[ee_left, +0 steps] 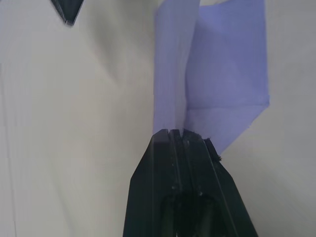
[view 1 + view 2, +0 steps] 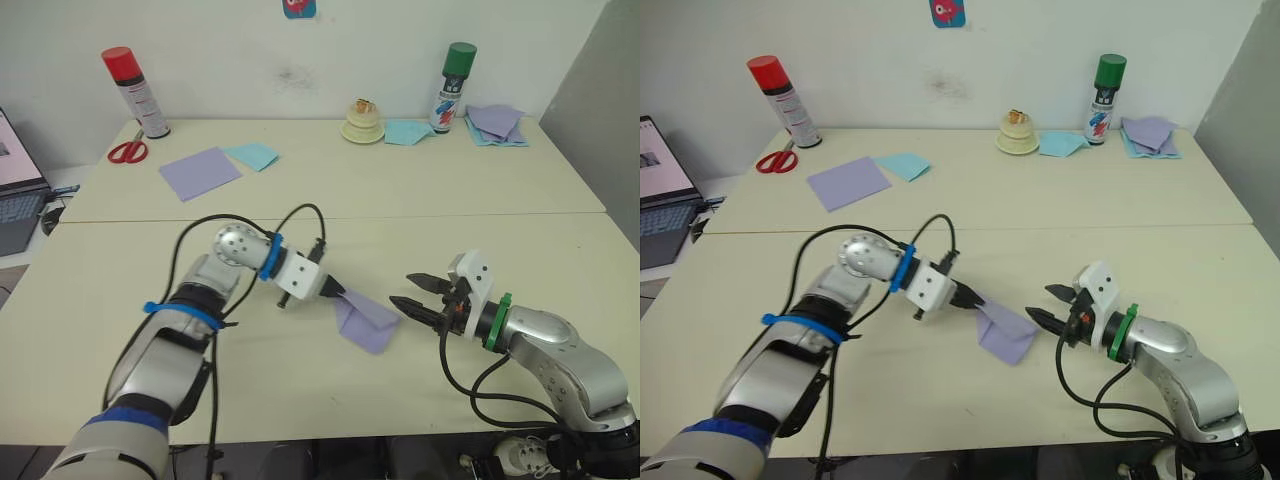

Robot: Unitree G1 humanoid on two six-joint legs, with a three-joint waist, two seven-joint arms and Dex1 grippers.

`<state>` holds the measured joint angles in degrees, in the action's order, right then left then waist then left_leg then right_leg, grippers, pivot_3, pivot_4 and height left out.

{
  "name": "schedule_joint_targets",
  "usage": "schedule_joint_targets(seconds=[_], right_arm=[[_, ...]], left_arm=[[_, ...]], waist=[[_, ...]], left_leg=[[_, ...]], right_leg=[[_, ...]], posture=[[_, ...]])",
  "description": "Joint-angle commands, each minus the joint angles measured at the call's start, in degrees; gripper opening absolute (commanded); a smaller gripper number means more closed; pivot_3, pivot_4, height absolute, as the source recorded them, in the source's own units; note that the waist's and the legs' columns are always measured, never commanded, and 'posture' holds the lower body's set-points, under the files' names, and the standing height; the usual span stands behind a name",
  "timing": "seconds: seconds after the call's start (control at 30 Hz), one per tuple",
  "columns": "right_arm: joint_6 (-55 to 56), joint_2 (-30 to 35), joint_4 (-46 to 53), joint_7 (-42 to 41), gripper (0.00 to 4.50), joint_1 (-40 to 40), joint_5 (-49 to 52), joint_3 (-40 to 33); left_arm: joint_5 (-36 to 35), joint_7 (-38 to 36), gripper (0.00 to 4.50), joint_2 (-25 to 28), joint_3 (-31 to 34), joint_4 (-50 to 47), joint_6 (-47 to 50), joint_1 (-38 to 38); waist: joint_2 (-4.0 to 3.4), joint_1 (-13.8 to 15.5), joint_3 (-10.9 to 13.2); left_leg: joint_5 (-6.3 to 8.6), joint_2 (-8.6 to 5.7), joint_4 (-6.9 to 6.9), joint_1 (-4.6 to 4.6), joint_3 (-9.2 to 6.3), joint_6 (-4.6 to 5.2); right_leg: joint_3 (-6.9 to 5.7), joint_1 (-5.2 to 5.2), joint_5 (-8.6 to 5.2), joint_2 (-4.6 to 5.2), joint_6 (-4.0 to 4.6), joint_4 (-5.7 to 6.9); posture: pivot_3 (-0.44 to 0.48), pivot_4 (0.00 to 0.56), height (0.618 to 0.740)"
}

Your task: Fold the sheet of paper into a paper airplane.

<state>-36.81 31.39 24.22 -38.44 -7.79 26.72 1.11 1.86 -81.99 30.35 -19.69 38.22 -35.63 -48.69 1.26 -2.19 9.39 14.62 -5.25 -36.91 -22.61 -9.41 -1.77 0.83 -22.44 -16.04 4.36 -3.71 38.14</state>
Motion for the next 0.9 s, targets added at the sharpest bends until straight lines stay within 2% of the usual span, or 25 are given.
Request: schedule_joint_targets(seconds=[0.03,0.13,0.23,0.33,0.43,0.53,0.6,0.8,0.9], right_arm=[[4.87,1.11,-2.7,-3.41,3.0,-2.05,-1.41,0.29],[8.55,2.62,-5.09,-7.72,3.0,-2.86,-2.78,2.26],[14.45,4.97,-7.61,-13.99,3.0,-3.52,-5.4,5.53],[19.94,5.9,-10.48,-18.1,3.0,-4.96,-7.97,8.13],[24.44,5.83,-13.75,-20.96,3.0,-6.81,-9.68,9.39],[27.33,5.32,-15.45,-22.47,3.0,-7.96,-10.91,10.3],[29.46,4.59,-16.43,-23.12,3.0,-8.77,-11.79,11.12],[36.96,0.39,-21.0,-23.5,3.0,-11.51,-16.09,14.95],[39.79,-3.18,-24.89,-22.2,3.0,-14.03,-17.87,16.11]], left_arm=[[-2.95,0.25,0.04,6.82,3.01,-24.25,27.57,5.58],[-2.45,2.54,0.04,11.59,4.28,-40.19,43.23,10.89],[0.67,7.44,0.04,13.46,3.9,-50.36,55.34,16.09],[4.93,12.35,0.04,13.05,1.67,-53.72,60.92,18.38],[5.9,15.12,0.04,10.63,0.02,-55.37,66.4,17.47],[5.05,14.97,0.72,10.89,-0.43,-57.75,68.62,17.97],[3.07,15.4,1.3,11.22,1.42,-59.83,71.39,18.81],[-8.07,13.16,3.19,17.72,16.58,-61.91,77.68,22.08],[-10.93,13.93,4.1,21.14,24.34,-60.06,76.14,26.79]], waist=[[-0.05,-0.52,0.03],[-0.12,-0.73,0.07],[-0.15,-0.52,0.08],[-0.17,-0.34,0.1],[-0.17,0.09,0.1],[-0.17,0.39,0.1],[-0.17,0.34,0.1],[-0.21,-0.01,0.12],[-0.24,-0.03,0.14]], left_leg=[[0.0,0.01,0.01,-0.01,-0.04,0.0],[0.0,-0.01,0.0,-0.06,-0.05,-0.01],[0.0,0.01,0.0,0.0,-0.07,0.0],[0.01,0.01,0.02,0.19,0.0,0.0],[0.0,0.02,0.0,0.19,0.01,0.0],[0.0,0.03,-0.02,0.19,0.03,-0.01],[0.0,0.06,-0.01,0.19,0.02,-0.03],[-0.07,0.14,0.04,0.2,0.03,-0.19],[-0.07,0.18,0.05,0.23,0.05,-0.19]], right_leg=[[0.08,-0.05,0.0,-0.05,0.0,0.01],[0.12,-0.1,0.0,-0.05,0.01,-0.01],[0.07,0.0,0.0,-0.05,0.01,0.0],[0.08,0.19,-0.01,-0.05,0.0,-0.01],[0.06,0.18,0.0,-0.06,0.01,0.01],[0.09,0.17,0.01,-0.05,0.03,0.01],[0.08,0.15,0.01,-0.06,0.03,0.01],[0.13,0.08,0.01,-0.1,0.05,0.01],[0.13,0.09,0.04,-0.12,0.11,0.0]], posture=[[0.0,0.15,0.74],[0.0,0.15,0.74],[0.0,0.15,0.74],[0.0,0.15,0.74],[0.0,0.15,0.74],[0.0,0.15,0.74],[0.0,0.15,0.74],[0.0,0.15,0.74],[0.0,0.15,0.74]])
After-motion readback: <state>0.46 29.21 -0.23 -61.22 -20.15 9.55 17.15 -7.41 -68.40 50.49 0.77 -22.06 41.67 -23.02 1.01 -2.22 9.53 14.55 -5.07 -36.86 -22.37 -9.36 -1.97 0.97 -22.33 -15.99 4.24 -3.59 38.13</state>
